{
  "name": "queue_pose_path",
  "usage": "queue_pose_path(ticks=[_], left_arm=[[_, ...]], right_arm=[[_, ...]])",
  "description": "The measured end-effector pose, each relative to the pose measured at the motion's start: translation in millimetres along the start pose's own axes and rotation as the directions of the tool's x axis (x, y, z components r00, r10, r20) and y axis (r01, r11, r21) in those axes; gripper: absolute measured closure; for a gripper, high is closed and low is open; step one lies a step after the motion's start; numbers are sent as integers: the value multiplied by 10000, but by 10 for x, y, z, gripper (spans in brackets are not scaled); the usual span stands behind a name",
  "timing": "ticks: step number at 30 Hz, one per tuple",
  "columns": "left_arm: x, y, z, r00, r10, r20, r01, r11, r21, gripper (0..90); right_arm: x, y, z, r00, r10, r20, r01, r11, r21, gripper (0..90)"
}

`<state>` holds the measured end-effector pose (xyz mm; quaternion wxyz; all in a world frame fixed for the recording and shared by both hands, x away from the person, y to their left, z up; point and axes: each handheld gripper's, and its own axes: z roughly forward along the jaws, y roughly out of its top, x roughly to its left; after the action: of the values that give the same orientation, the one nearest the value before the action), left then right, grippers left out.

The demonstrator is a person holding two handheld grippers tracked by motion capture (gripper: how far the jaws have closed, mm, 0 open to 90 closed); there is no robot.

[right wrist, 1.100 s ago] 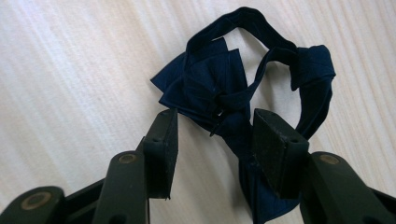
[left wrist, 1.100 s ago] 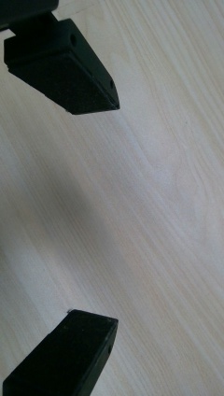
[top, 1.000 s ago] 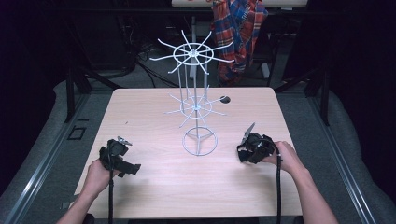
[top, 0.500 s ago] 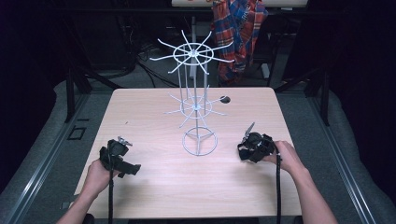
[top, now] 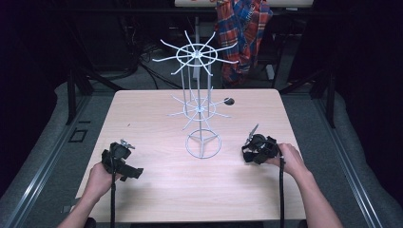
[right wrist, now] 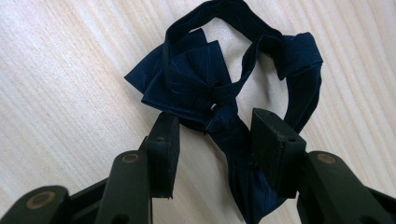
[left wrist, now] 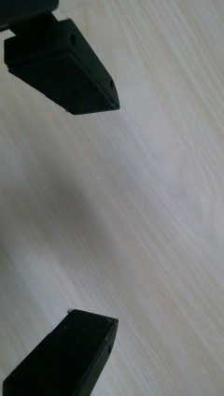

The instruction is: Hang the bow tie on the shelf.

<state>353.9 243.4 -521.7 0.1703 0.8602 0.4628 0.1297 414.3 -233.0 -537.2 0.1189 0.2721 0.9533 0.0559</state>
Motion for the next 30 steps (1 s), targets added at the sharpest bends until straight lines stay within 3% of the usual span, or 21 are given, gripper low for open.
queue_pose_path(ticks=[8,10,11,15,22,29,30], left_arm=[[-5,0,10,10000,24,9,-24,10000,15,0],[-9,-1,16,10000,59,-5,-59,10000,57,0],[-11,-1,16,10000,60,-13,-60,10000,55,0],[-8,0,18,10000,70,-20,-69,10000,69,1],[-9,-2,9,10000,61,-24,-60,10000,70,1],[-7,-4,2,10000,91,-40,-91,9999,76,2],[-6,-5,3,10000,90,-40,-90,9999,58,2]], right_arm=[[2,36,38,9992,-200,347,194,9997,159,549],[4,47,57,9995,-170,254,168,9998,73,566],[-3,59,47,9987,-335,389,324,9990,303,572],[-10,52,67,9989,-181,431,176,9998,118,620],[19,61,61,9957,-236,894,220,9996,193,727],[6,35,30,9964,-28,851,48,9997,-232,740],[6,42,5,9951,-118,985,129,9999,-108,740]])
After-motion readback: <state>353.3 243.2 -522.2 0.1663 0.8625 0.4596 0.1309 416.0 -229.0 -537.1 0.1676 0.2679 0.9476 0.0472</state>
